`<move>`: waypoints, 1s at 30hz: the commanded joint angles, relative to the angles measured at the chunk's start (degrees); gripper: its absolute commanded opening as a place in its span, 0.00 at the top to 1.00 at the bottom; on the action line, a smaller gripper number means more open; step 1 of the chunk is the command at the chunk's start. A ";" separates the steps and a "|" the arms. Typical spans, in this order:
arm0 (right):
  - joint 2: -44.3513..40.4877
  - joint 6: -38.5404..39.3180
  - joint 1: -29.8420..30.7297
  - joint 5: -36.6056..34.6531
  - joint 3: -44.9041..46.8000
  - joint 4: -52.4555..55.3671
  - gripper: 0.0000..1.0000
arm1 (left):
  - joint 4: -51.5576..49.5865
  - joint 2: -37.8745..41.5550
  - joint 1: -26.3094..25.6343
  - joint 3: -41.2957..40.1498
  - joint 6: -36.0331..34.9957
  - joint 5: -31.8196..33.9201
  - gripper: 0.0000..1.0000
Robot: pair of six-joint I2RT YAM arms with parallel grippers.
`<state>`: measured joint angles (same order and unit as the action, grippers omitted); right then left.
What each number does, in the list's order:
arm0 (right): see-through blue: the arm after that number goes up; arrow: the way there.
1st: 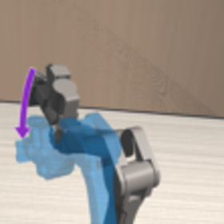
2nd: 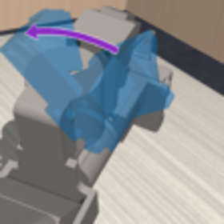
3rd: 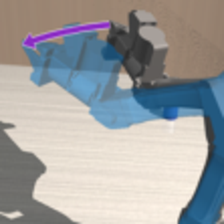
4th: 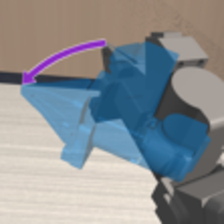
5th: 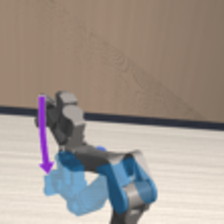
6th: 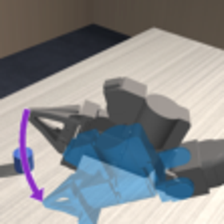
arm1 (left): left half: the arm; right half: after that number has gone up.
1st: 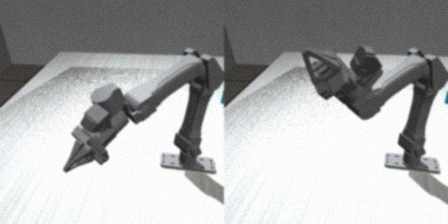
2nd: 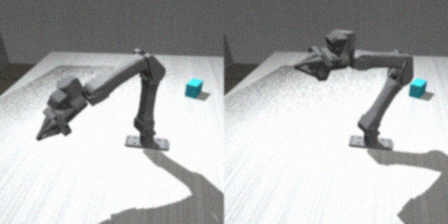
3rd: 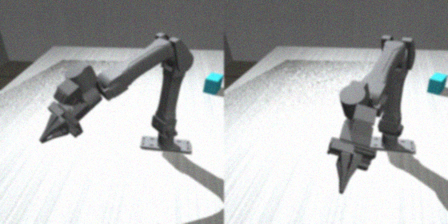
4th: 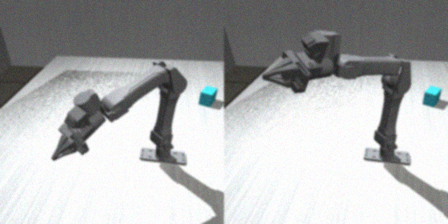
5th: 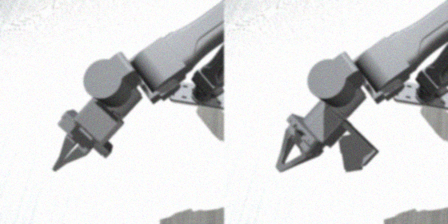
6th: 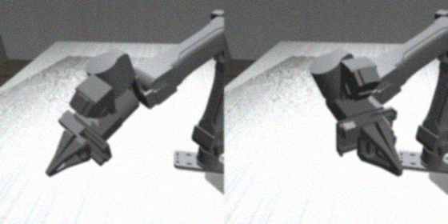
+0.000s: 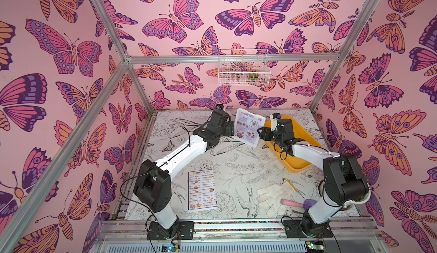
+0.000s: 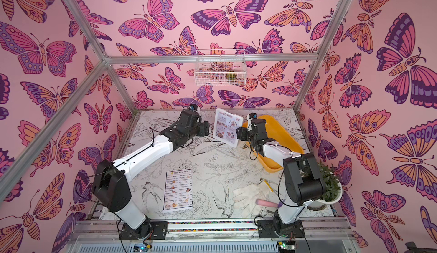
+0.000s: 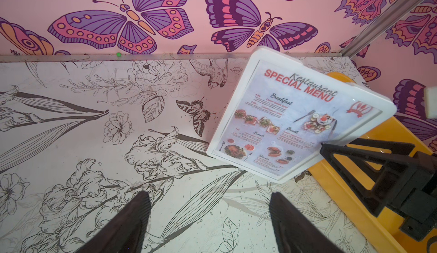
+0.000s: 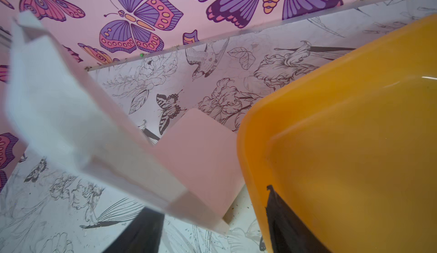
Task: Replace the menus in the menu holders
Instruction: Adjust the menu holder at the center of the board, then reset both arms
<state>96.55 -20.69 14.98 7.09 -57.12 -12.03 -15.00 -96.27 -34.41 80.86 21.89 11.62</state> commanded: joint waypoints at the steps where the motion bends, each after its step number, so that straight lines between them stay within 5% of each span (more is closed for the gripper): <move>1: 2.29 0.65 -0.56 -4.41 -1.90 1.04 0.35 | 0.03 -0.79 0.44 0.98 -0.43 0.42 0.19; 13: 10.31 -0.32 -1.62 -6.34 -9.30 -1.17 0.39 | 0.05 -0.89 0.40 0.83 -0.79 1.30 0.19; 22: 8.59 1.00 -2.13 -3.18 -9.12 -1.45 0.35 | 0.04 0.12 1.41 -0.63 -0.51 1.22 0.19; 26: 2.46 1.21 -2.08 -1.40 -4.84 -0.56 0.28 | 0.47 1.62 3.30 -2.99 -0.68 0.64 0.17; 28: -1.22 2.03 -2.12 -2.83 -2.50 1.16 0.21 | 1.16 3.35 4.50 -5.07 -1.35 1.82 0.08; 30: -5.10 4.04 -2.28 -5.53 -0.42 3.80 0.01 | 3.73 6.70 6.44 -9.35 -1.67 2.77 0.01</move>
<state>96.51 -19.14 13.19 3.75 -58.81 -10.98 -13.56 -94.21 -30.22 75.53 21.28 12.45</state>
